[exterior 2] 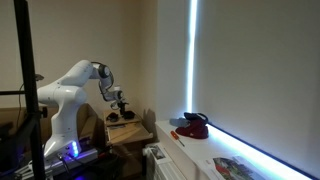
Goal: Pick up the black plate from the cabinet and put it on drawer.
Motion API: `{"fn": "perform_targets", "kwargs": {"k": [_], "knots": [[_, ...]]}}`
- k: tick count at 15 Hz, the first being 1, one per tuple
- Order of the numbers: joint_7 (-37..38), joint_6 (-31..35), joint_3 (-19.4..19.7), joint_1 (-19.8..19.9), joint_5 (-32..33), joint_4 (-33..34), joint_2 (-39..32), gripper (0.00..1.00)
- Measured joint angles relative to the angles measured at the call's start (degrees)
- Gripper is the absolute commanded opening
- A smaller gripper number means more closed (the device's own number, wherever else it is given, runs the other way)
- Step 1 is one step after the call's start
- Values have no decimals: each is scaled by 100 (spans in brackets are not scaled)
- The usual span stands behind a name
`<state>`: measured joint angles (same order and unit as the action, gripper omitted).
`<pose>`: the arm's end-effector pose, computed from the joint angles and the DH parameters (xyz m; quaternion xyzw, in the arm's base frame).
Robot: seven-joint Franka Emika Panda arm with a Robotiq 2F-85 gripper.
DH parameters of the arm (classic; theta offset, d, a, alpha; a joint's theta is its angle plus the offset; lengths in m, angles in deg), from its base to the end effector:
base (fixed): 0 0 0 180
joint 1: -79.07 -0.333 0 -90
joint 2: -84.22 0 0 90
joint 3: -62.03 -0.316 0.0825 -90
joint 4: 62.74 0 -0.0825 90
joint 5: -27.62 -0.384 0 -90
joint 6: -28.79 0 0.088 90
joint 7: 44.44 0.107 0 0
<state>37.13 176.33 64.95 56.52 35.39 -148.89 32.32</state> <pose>0.6772 0.2508 0.1420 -0.8847 0.4548 -0.0987 0.0255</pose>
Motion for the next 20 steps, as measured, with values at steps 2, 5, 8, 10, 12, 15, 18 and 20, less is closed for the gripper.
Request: {"fn": "perform_targets", "kwargs": {"k": [2, 5, 8, 10, 12, 15, 18, 20], "knots": [[-67, 9, -79, 153, -309, 158, -320, 100], [-66, 60, -71, 255, -532, 436, -656, 100], [-61, -12, -60, 263, -605, 494, -673, 69], [-60, -172, -52, 263, -611, 511, -636, 59], [-60, -375, -35, 264, -611, 521, -572, 45], [-53, -685, 3, 267, -611, 578, -514, 22], [24, -822, 31, 267, -611, 709, -544, 1], [121, -805, 34, 262, -611, 809, -558, 3]]}}
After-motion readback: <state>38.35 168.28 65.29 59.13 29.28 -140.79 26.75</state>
